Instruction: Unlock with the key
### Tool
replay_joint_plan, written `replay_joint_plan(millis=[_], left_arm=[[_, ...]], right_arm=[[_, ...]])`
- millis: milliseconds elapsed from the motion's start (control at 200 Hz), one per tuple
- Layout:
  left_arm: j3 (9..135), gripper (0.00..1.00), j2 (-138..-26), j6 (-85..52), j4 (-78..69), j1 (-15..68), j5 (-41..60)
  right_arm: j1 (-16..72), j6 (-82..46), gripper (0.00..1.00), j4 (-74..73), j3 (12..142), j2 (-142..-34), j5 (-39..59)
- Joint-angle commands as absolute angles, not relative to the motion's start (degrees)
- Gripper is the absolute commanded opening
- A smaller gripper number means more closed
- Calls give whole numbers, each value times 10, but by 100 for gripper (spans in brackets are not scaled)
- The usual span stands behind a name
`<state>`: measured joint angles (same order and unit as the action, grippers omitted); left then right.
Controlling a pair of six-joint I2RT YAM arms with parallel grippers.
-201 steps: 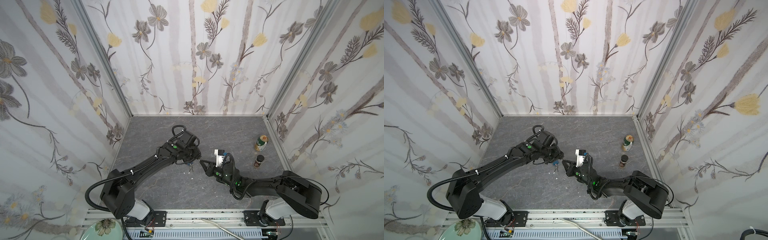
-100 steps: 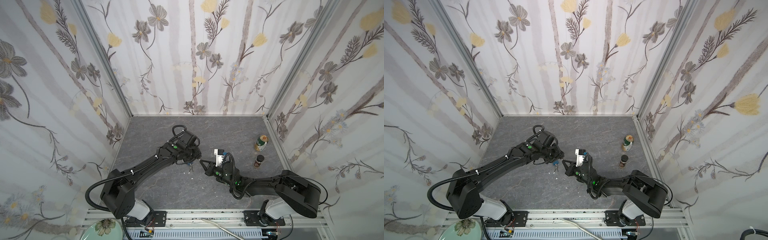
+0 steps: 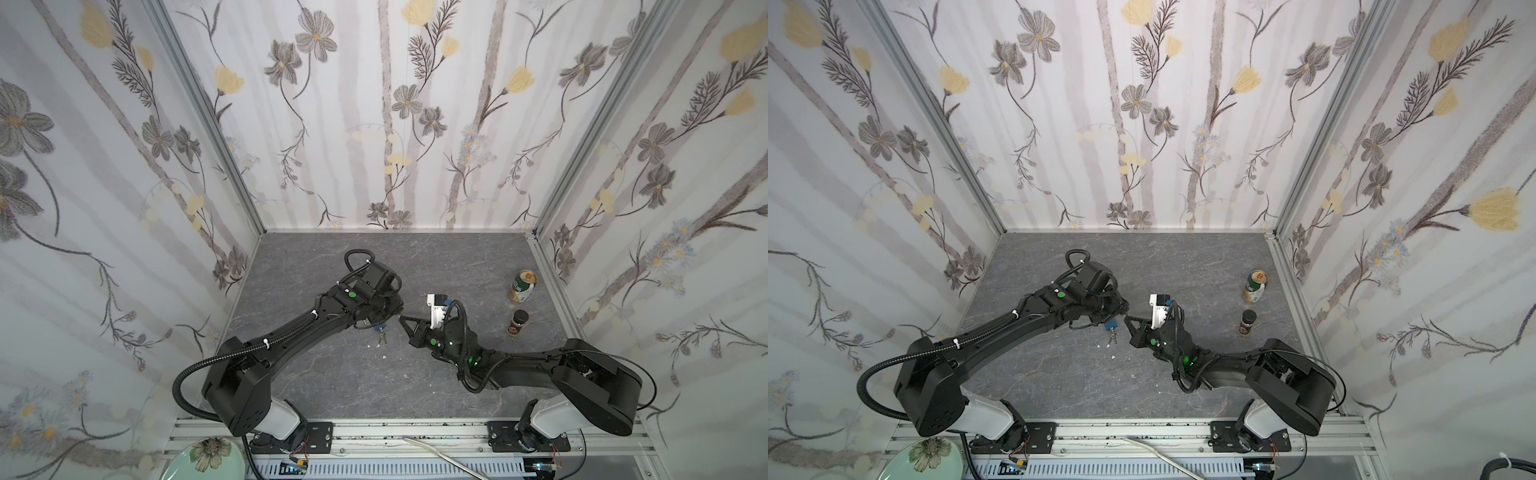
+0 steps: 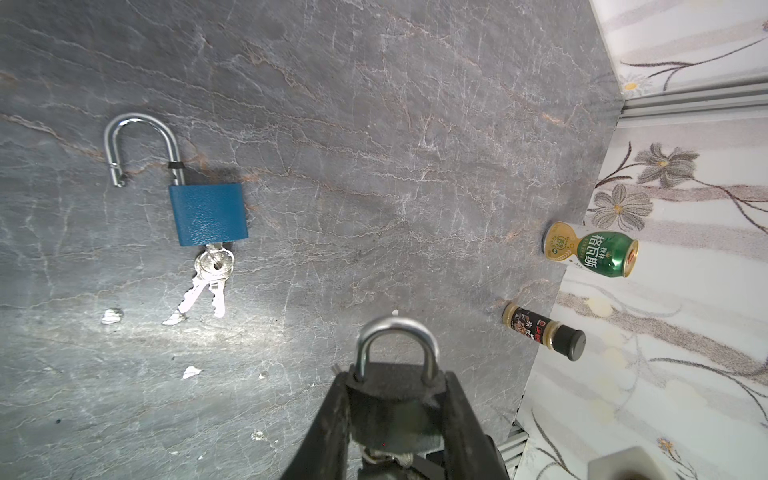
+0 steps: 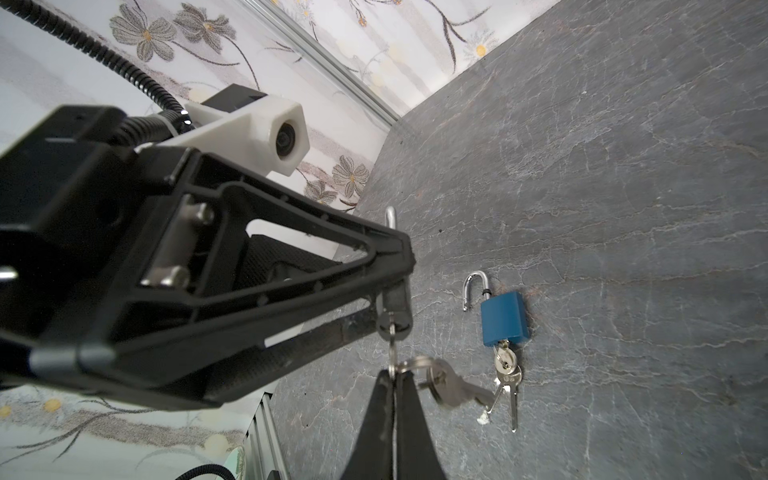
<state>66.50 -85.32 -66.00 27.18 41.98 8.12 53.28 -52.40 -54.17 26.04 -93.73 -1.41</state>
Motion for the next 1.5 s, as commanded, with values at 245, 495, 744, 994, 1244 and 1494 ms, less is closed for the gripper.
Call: replay_joint_plan(millis=[245, 495, 744, 994, 1244, 1494], left_arm=[[650, 4, -833, -652, 266, 397, 142], [649, 5, -833, -649, 266, 394, 151], [635, 6, -822, -649, 259, 394, 161], [627, 6, -814, -653, 252, 396, 166], [624, 6, -812, -655, 249, 397, 167], [621, 6, -809, -658, 241, 397, 166]], right_arm=[[533, -519, 11, -551, 237, -899, 1], [535, -513, 25, -561, 216, -874, 30], [532, -515, 28, -566, 213, -864, 28], [524, -518, 32, -577, 233, -887, 44], [520, -526, 26, -594, 245, -911, 59], [519, -540, 24, -621, 240, -938, 66]])
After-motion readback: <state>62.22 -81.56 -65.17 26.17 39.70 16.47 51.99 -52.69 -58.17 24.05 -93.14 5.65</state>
